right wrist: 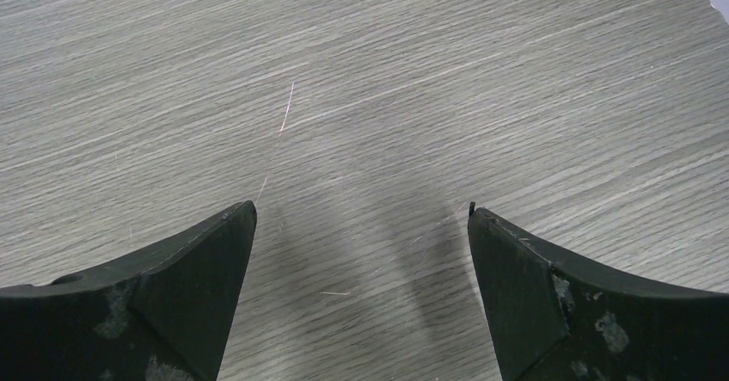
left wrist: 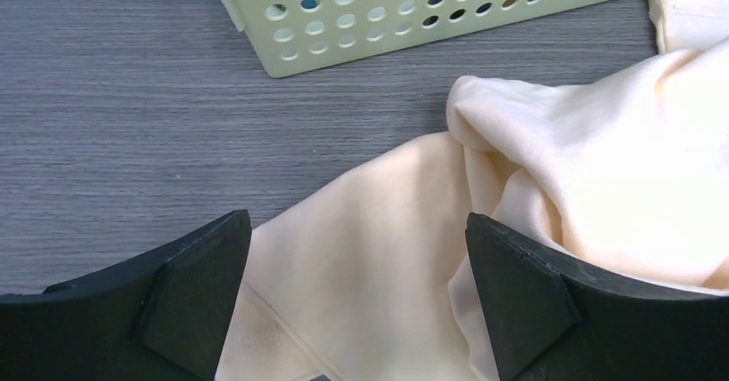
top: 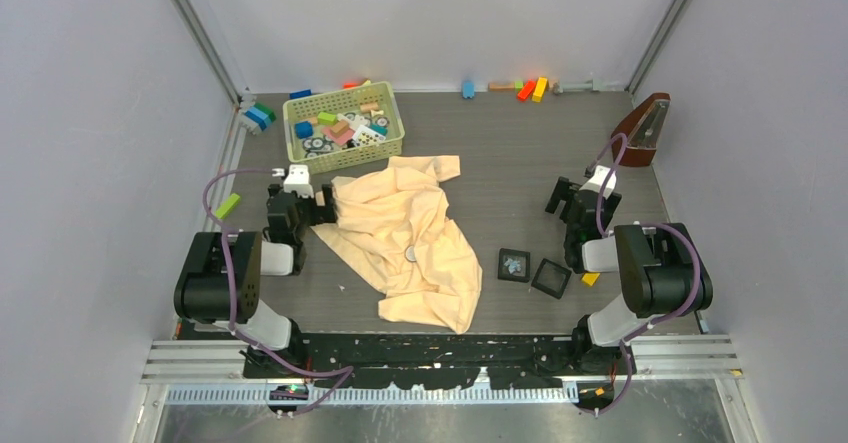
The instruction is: Remove the brooch from the garment
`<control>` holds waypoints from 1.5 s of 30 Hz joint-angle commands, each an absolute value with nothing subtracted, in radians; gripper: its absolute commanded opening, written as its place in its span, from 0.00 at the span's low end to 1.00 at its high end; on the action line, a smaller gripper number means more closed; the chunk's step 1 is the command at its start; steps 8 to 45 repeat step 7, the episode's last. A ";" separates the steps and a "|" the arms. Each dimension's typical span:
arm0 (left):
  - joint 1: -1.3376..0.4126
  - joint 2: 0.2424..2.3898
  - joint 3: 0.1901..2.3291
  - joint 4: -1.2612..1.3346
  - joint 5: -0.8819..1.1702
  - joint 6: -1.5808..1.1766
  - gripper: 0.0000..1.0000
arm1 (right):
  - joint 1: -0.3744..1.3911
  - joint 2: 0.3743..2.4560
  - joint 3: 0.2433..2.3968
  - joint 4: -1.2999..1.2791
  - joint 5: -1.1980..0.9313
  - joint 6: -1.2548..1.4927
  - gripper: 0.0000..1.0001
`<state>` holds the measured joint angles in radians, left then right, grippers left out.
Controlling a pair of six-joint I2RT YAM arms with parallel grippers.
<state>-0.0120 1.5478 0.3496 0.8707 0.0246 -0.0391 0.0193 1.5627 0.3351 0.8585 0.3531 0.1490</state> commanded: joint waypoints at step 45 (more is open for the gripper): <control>-0.014 1.545 0.376 0.910 0.060 -0.015 1.00 | 0.015 1.555 0.345 0.975 0.350 0.157 1.00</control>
